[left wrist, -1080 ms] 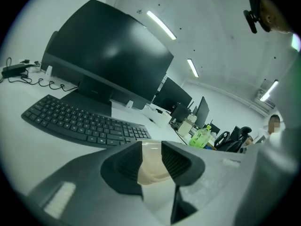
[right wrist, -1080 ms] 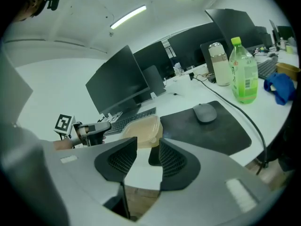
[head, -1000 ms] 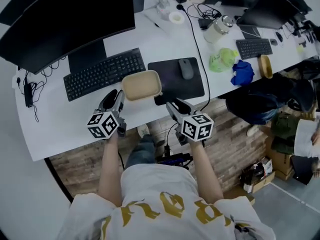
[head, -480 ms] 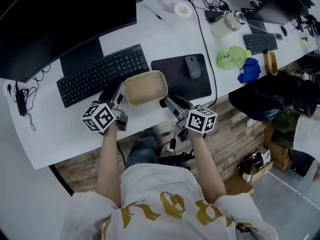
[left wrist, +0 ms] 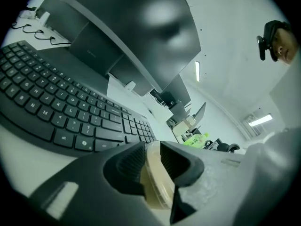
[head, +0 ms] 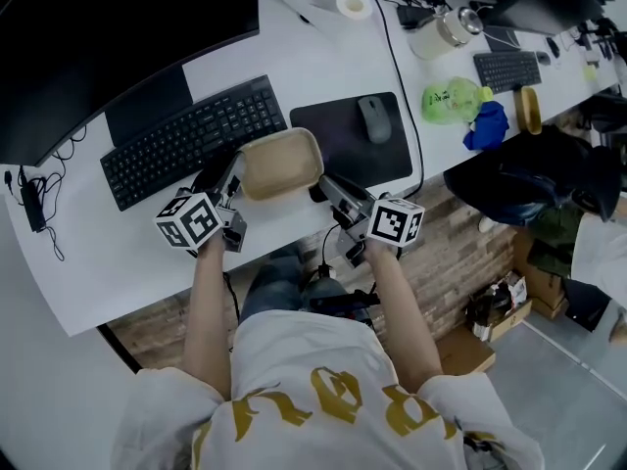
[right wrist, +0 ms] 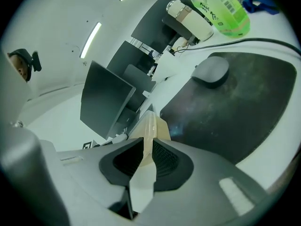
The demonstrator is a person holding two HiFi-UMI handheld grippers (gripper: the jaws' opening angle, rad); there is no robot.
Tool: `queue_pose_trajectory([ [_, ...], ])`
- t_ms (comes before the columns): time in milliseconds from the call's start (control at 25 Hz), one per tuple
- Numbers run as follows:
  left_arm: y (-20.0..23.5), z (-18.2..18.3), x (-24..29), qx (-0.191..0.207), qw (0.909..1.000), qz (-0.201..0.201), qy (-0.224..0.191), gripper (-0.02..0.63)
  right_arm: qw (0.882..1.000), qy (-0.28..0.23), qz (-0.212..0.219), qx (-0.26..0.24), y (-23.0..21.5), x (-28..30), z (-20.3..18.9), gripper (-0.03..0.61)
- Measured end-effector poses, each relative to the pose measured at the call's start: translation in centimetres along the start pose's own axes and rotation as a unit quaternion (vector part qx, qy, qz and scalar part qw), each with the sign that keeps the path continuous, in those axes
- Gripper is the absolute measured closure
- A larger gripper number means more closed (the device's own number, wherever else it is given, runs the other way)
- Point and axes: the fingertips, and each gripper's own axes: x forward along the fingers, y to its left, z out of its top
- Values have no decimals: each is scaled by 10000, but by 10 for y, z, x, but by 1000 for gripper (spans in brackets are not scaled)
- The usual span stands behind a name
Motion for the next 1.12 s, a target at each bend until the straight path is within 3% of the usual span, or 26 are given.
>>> queue_pose_trajectory([
  [360,-11,6,-1,168,9998,-102,31,509,9999,-127,-15,60,6,-8,5,502],
  [600,-28,25,-11,448,9987,-101,-238,509,9997,-208,95,55,27,-11,13,502],
  [720,-34,30,-13,457,9984,-154,-302,509,9988,-395,227,197,35,-14,23,506],
  [1120,-59,37,-35,400,9976,-164,-549,509,9986,-439,302,-77,63,-30,33,509],
])
